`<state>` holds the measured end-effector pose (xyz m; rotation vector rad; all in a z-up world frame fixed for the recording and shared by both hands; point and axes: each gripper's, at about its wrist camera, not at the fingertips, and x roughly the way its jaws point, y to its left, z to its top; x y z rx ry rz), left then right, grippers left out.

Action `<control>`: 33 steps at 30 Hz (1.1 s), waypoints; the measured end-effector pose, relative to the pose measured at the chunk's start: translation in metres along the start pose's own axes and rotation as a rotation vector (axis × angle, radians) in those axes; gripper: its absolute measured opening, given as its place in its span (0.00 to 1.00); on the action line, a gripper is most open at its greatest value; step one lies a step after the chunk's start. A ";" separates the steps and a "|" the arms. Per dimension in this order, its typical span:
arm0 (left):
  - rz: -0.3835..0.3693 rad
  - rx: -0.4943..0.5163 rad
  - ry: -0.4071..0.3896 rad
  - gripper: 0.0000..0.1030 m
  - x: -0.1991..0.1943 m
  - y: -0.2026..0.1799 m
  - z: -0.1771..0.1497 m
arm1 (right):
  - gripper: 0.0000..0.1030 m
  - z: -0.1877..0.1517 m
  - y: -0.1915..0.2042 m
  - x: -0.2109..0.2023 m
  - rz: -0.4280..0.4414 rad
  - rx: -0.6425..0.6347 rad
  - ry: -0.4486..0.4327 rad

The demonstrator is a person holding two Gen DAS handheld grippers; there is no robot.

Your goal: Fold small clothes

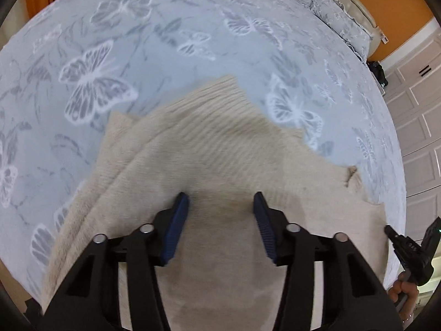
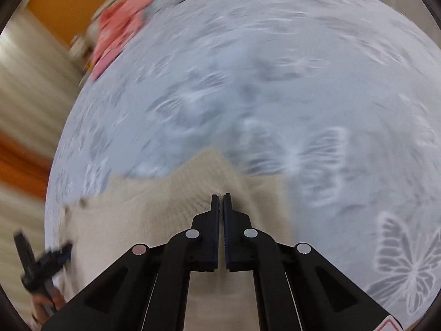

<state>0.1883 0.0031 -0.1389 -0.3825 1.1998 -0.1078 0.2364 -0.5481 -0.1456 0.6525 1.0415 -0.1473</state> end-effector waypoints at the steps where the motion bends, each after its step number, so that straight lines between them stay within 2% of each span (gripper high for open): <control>1: 0.000 0.011 0.004 0.41 0.002 0.002 0.000 | 0.02 0.001 -0.015 0.008 0.006 0.055 0.021; 2: 0.003 0.022 0.006 0.41 0.003 0.002 0.000 | 0.02 0.001 -0.024 0.015 0.033 0.095 0.042; 4: 0.024 0.043 0.008 0.41 0.003 -0.002 0.000 | 0.03 0.005 -0.018 0.013 0.057 0.079 0.054; 7: 0.040 0.042 0.003 0.41 0.003 -0.005 0.000 | 0.05 0.004 0.004 -0.010 0.097 0.038 0.009; 10: 0.050 0.054 -0.004 0.41 0.002 -0.006 -0.002 | 0.08 -0.011 0.016 -0.025 0.087 0.016 -0.036; 14: 0.055 0.058 0.002 0.41 0.002 -0.007 -0.001 | 0.08 -0.032 0.013 -0.013 0.013 -0.023 0.032; 18: 0.046 0.057 0.014 0.41 0.002 -0.006 0.001 | 0.18 -0.041 0.007 -0.020 0.026 0.017 0.029; 22: 0.050 0.065 0.009 0.41 0.002 -0.007 -0.001 | 0.25 -0.045 0.012 -0.015 0.011 -0.004 0.065; 23: 0.054 0.066 0.008 0.41 0.002 -0.008 -0.001 | 0.30 -0.047 0.013 -0.015 0.013 -0.007 0.069; 25: 0.057 0.065 0.003 0.41 0.002 -0.008 -0.002 | 0.32 -0.052 0.018 -0.017 0.023 -0.021 0.065; 26: 0.058 0.065 0.001 0.41 0.002 -0.008 -0.003 | 0.18 -0.054 0.020 -0.017 0.022 -0.034 0.064; 27: 0.059 0.066 -0.001 0.41 0.002 -0.008 -0.003 | 0.00 -0.058 0.023 -0.016 0.024 -0.062 0.072; 29: 0.061 0.068 -0.003 0.42 0.003 -0.009 -0.004 | 0.00 -0.058 0.024 -0.021 0.007 -0.075 0.053; 31: 0.056 0.064 -0.001 0.42 0.002 -0.009 -0.004 | 0.00 -0.052 0.016 -0.033 -0.014 -0.051 -0.016; 32: 0.051 0.061 0.001 0.42 0.003 -0.008 -0.004 | 0.00 -0.050 0.008 -0.032 -0.038 -0.029 -0.021; 33: 0.042 0.054 0.003 0.42 0.003 -0.007 -0.004 | 0.00 -0.046 -0.007 -0.023 -0.064 0.009 0.015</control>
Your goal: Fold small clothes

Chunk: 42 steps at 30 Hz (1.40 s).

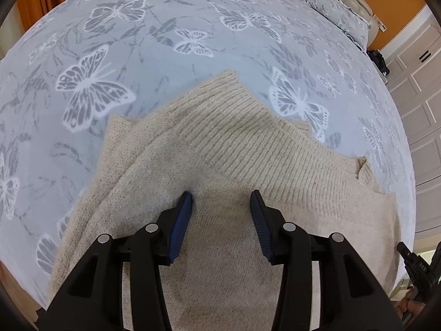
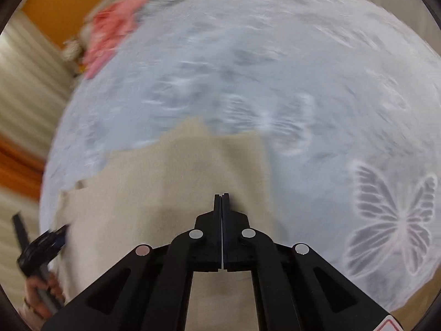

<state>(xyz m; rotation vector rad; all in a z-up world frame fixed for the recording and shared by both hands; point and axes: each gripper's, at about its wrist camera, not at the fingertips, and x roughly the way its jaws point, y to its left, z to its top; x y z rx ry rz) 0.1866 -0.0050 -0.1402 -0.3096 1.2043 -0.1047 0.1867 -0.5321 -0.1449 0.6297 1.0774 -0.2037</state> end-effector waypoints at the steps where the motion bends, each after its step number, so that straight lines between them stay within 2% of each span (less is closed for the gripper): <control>1: -0.006 -0.005 0.000 0.42 0.000 0.001 0.000 | 0.00 0.002 -0.009 0.007 0.006 0.026 0.037; 2: -0.012 -0.008 -0.001 0.42 0.000 0.001 0.000 | 0.00 0.003 -0.016 0.010 0.034 0.048 0.060; 4: -0.019 -0.014 0.000 0.42 -0.003 0.002 0.001 | 0.06 0.001 -0.017 -0.004 0.065 0.053 0.041; 5: -0.028 -0.023 0.000 0.42 -0.007 0.003 0.001 | 0.21 -0.003 -0.013 -0.014 0.071 0.029 0.036; 6: -0.042 -0.033 -0.004 0.44 -0.013 0.004 0.000 | 0.44 -0.008 -0.011 -0.021 0.074 0.014 0.034; 7: -0.055 -0.046 -0.012 0.52 -0.022 0.007 -0.002 | 0.54 -0.017 -0.010 -0.030 0.079 0.001 0.027; 8: -0.059 -0.063 -0.028 0.57 -0.032 0.012 -0.006 | 0.60 -0.023 -0.010 -0.036 0.083 -0.006 0.022; 11: -0.090 -0.139 -0.105 0.78 -0.068 0.043 -0.024 | 0.60 -0.062 -0.025 -0.048 0.101 -0.015 0.060; 12: -0.098 -0.181 -0.120 0.81 -0.080 0.061 -0.035 | 0.60 -0.074 -0.034 -0.048 0.102 0.002 0.084; 14: -0.107 -0.242 -0.126 0.83 -0.093 0.088 -0.051 | 0.60 -0.092 -0.050 -0.044 0.120 0.052 0.123; 17: -0.144 -0.370 -0.080 0.83 -0.097 0.131 -0.080 | 0.60 -0.113 -0.071 -0.036 0.224 0.219 0.171; 18: -0.152 -0.394 -0.066 0.83 -0.095 0.136 -0.085 | 0.60 -0.116 -0.074 -0.032 0.277 0.267 0.175; 20: -0.191 -0.456 -0.054 0.83 -0.092 0.145 -0.095 | 0.60 -0.117 -0.073 -0.024 0.322 0.325 0.180; 21: -0.225 -0.467 -0.061 0.83 -0.092 0.144 -0.097 | 0.45 -0.115 -0.068 -0.019 0.350 0.348 0.179; 22: -0.275 -0.470 -0.079 0.80 -0.091 0.140 -0.097 | 0.26 -0.111 -0.062 -0.017 0.373 0.348 0.167; 23: -0.298 -0.465 -0.083 0.65 -0.089 0.137 -0.095 | 0.10 -0.106 -0.056 -0.017 0.384 0.334 0.163; 24: -0.329 -0.450 -0.077 0.54 -0.086 0.130 -0.092 | 0.09 -0.100 -0.048 -0.024 0.376 0.313 0.138; 25: -0.332 -0.420 -0.059 0.23 -0.085 0.121 -0.088 | 0.09 -0.094 -0.040 -0.039 0.376 0.282 0.088; 26: -0.334 -0.382 -0.047 0.11 -0.088 0.113 -0.082 | 0.08 -0.088 -0.032 -0.056 0.385 0.247 0.042; 27: -0.330 -0.354 -0.062 0.10 -0.098 0.107 -0.078 | 0.08 -0.083 -0.023 -0.079 0.385 0.197 -0.009; 29: -0.302 -0.319 -0.115 0.10 -0.127 0.101 -0.075 | 0.07 -0.079 -0.015 -0.101 0.350 0.108 -0.054; 30: -0.278 -0.321 -0.115 0.10 -0.132 0.102 -0.076 | 0.07 -0.079 -0.016 -0.097 0.281 0.047 -0.049; 31: -0.228 -0.337 -0.098 0.10 -0.132 0.108 -0.079 | 0.07 -0.081 -0.020 -0.085 0.201 0.008 -0.024; 32: -0.175 -0.356 -0.070 0.11 -0.122 0.117 -0.082 | 0.08 -0.085 -0.032 -0.056 0.113 -0.005 0.048; 33: -0.146 -0.372 -0.044 0.11 -0.110 0.126 -0.087 | 0.08 -0.090 -0.043 -0.035 0.095 0.020 0.121; 34: -0.118 -0.407 0.014 0.12 -0.088 0.138 -0.094 | 0.09 -0.094 -0.052 -0.020 0.087 0.051 0.177; 35: -0.123 -0.438 0.063 0.16 -0.073 0.146 -0.101 | 0.11 -0.095 -0.056 -0.018 0.097 0.073 0.174; 36: -0.150 -0.490 0.067 0.18 -0.069 0.152 -0.108 | 0.14 -0.095 -0.054 -0.030 0.112 0.075 0.129; 37: -0.169 -0.514 0.029 0.24 -0.077 0.154 -0.111 | 0.14 -0.095 -0.050 -0.042 0.109 0.063 0.093; 38: -0.179 -0.518 -0.020 0.34 -0.087 0.155 -0.112 | 0.16 -0.095 -0.048 -0.049 0.099 0.049 0.073; 40: -0.119 -0.492 -0.083 0.55 -0.107 0.156 -0.112 | 0.16 -0.094 -0.042 -0.064 0.063 0.008 0.045; 42: -0.112 -0.477 -0.099 0.59 -0.116 0.158 -0.107 | 0.19 -0.093 -0.036 -0.078 0.046 -0.013 -0.008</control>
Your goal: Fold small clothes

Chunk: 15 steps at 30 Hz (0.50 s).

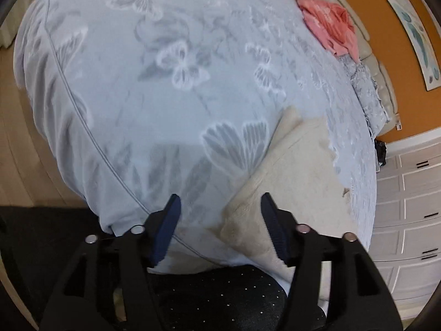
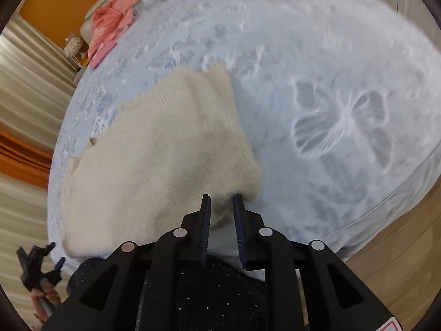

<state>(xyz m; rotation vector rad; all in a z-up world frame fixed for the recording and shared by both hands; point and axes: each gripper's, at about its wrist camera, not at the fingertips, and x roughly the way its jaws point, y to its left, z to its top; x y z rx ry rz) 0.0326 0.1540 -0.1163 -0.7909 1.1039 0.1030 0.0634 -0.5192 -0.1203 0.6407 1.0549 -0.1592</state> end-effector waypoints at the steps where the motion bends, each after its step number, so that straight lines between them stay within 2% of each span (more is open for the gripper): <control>1: -0.007 0.002 0.013 0.62 0.000 -0.004 0.003 | 0.19 0.001 0.005 -0.006 0.013 0.001 -0.028; 3: -0.017 0.004 0.030 0.69 0.004 -0.014 0.006 | 0.19 0.002 0.011 -0.007 0.052 0.003 -0.039; 5: -0.021 0.019 0.045 0.84 0.017 -0.029 0.003 | 0.18 -0.002 0.013 0.002 0.041 -0.011 -0.019; 8: 0.024 0.013 0.120 0.85 0.046 -0.034 -0.007 | 0.10 0.001 0.016 0.023 0.010 0.043 0.031; 10: 0.041 -0.033 0.182 0.80 0.062 -0.029 -0.018 | 0.10 0.006 0.019 0.015 0.076 0.079 -0.001; 12: 0.034 -0.051 0.180 0.76 0.065 -0.028 -0.023 | 0.10 0.016 0.034 0.011 0.092 0.026 -0.015; 14: 0.036 -0.035 0.171 0.59 0.064 -0.028 -0.024 | 0.10 0.025 0.049 0.013 0.118 -0.017 -0.005; 15: 0.040 -0.041 0.166 0.54 0.063 -0.026 -0.023 | 0.12 0.031 0.061 0.019 0.131 -0.041 0.003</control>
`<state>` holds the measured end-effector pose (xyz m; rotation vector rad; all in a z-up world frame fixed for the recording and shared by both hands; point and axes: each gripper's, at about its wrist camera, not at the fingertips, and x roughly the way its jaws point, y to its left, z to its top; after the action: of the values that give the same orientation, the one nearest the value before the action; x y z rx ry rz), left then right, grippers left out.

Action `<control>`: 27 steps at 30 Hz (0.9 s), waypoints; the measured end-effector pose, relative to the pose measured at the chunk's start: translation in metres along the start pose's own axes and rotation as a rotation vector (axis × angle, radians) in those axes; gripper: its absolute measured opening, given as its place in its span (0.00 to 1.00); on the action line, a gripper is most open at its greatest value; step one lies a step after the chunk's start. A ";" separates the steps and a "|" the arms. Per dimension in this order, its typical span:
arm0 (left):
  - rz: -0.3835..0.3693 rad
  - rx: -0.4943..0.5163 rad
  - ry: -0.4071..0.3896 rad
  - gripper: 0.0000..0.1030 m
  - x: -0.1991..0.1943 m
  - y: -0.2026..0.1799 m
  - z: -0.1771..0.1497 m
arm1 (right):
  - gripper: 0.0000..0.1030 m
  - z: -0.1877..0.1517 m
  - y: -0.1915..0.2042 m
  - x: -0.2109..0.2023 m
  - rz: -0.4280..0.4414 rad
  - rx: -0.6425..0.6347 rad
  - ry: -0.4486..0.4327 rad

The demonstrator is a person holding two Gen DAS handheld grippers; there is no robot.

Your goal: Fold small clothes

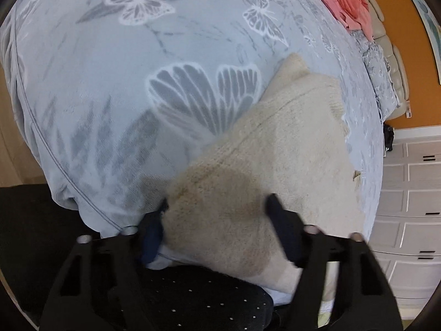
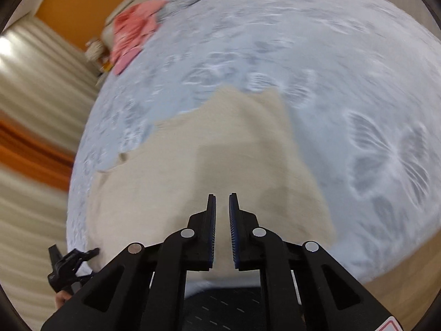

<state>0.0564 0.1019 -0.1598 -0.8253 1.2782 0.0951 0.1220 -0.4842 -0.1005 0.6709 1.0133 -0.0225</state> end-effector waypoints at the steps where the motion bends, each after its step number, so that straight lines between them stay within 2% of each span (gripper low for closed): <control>1: -0.016 -0.014 -0.004 0.43 -0.001 0.002 0.001 | 0.12 0.006 0.009 0.008 0.009 -0.018 0.006; 2: -0.044 -0.034 -0.009 0.32 -0.004 0.005 0.000 | 0.13 0.011 0.016 0.016 0.021 -0.028 0.013; 3: -0.076 -0.059 -0.010 0.29 -0.007 0.008 0.001 | 0.13 0.014 0.023 0.023 0.030 -0.035 0.022; 6: -0.095 -0.076 -0.016 0.24 -0.015 0.012 0.002 | 0.11 0.020 0.041 0.053 0.027 -0.070 0.058; 7: -0.094 -0.070 -0.022 0.24 -0.017 0.010 0.002 | 0.11 0.020 0.041 0.063 -0.017 -0.085 0.074; 8: -0.093 -0.066 -0.025 0.23 -0.019 0.010 0.002 | 0.01 0.021 0.035 0.074 -0.081 -0.090 0.097; 9: -0.090 -0.062 -0.028 0.23 -0.020 0.009 0.001 | 0.00 0.018 0.020 0.088 -0.142 -0.069 0.141; 11: -0.092 -0.072 -0.025 0.23 -0.020 0.009 0.002 | 0.00 0.020 -0.001 0.082 -0.045 0.031 0.131; 13: -0.090 -0.078 -0.016 0.23 -0.017 0.009 0.002 | 0.12 0.026 -0.015 0.051 -0.049 0.068 0.056; 15: -0.077 -0.069 -0.007 0.24 -0.013 0.008 0.004 | 0.49 0.030 -0.031 0.026 -0.089 0.078 -0.025; 17: -0.070 -0.071 -0.004 0.25 -0.009 0.008 0.005 | 0.54 0.034 -0.051 0.018 -0.133 0.095 -0.050; 19: -0.071 -0.085 -0.010 0.26 -0.005 0.009 0.005 | 0.54 0.037 -0.071 0.032 -0.117 0.123 0.043; 21: -0.070 -0.089 -0.018 0.26 -0.004 0.010 0.004 | 0.52 0.032 -0.080 0.053 -0.021 0.167 0.128; 22: -0.069 -0.089 -0.021 0.26 -0.004 0.010 0.003 | 0.49 0.030 -0.080 0.058 0.004 0.177 0.133; 23: -0.069 -0.088 -0.023 0.26 -0.005 0.010 0.003 | 0.26 0.028 -0.079 0.061 0.010 0.177 0.118; 24: -0.068 -0.086 -0.024 0.26 -0.005 0.009 0.002 | 0.19 0.027 -0.077 0.061 0.038 0.188 0.103; 27: -0.078 -0.088 -0.025 0.24 -0.011 0.005 0.000 | 0.13 0.034 -0.073 0.036 0.025 0.195 0.022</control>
<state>0.0504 0.1099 -0.1532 -0.9459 1.2237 0.1001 0.1446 -0.5504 -0.1543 0.8628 1.0322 -0.0931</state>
